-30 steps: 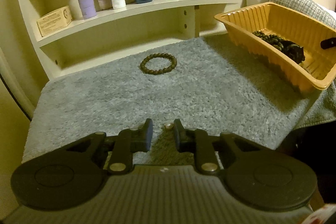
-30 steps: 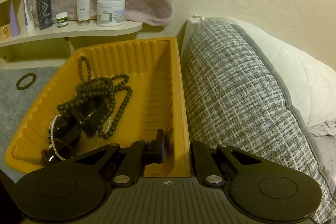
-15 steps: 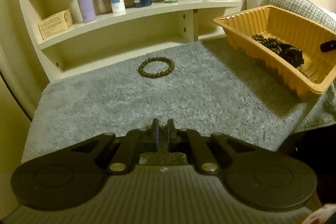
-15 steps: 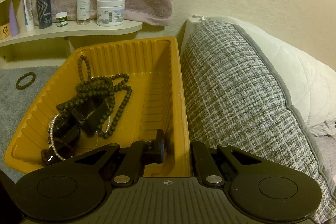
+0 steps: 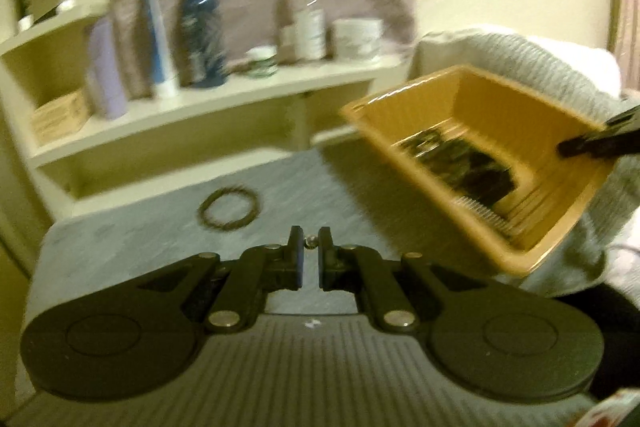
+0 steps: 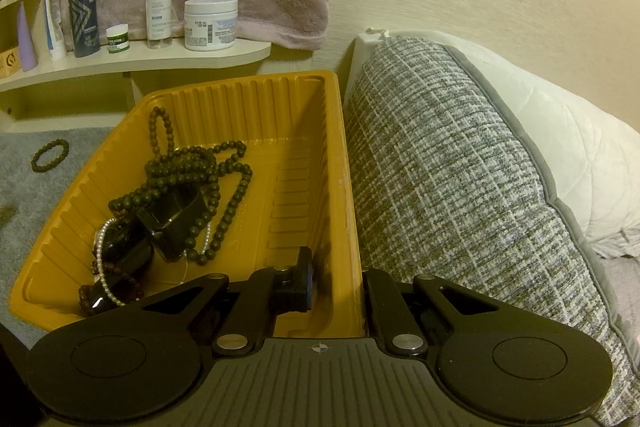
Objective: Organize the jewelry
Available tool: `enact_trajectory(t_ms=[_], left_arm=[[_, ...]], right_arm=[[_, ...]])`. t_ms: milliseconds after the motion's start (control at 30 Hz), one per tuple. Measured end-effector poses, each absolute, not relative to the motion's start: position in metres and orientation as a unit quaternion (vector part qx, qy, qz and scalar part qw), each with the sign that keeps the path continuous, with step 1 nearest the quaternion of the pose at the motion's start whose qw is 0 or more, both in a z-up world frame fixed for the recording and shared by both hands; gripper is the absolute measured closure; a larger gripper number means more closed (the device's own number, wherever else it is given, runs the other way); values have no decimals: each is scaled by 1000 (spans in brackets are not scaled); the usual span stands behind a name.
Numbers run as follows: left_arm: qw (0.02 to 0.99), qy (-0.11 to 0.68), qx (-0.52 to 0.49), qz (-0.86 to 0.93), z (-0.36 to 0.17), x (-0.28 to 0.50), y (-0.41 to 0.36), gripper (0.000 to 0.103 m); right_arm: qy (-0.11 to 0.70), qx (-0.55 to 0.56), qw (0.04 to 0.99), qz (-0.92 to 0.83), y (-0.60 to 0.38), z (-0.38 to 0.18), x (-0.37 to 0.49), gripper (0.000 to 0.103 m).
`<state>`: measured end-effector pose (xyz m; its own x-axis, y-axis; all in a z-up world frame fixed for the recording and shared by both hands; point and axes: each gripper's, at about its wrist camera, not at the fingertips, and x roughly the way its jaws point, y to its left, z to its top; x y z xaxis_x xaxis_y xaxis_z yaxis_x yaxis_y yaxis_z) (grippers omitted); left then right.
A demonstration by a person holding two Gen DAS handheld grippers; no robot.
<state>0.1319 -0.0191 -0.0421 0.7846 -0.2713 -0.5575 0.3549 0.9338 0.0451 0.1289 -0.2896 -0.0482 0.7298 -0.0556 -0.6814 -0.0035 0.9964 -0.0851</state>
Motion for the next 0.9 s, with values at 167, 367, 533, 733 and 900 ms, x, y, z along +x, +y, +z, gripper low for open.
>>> enact_trajectory(t_ms=[167, 367, 533, 733, 900], left_arm=[[936, 270, 64, -215, -33, 132, -54, 97], [923, 267, 74, -266, -31, 126, -93, 97], [915, 268, 80, -291, -34, 122, -113, 97], [906, 269, 89, -313, -35, 120, -127, 97], [907, 263, 95, -314, -36, 115, -129, 81]], right_arm=[[367, -39, 929, -14, -289, -48, 128, 96], [368, -37, 929, -13, -289, -48, 127, 96], [368, -36, 929, -13, -289, -48, 128, 96], [368, -33, 929, -13, -289, -48, 127, 96], [368, -32, 929, -13, -290, -48, 127, 96]])
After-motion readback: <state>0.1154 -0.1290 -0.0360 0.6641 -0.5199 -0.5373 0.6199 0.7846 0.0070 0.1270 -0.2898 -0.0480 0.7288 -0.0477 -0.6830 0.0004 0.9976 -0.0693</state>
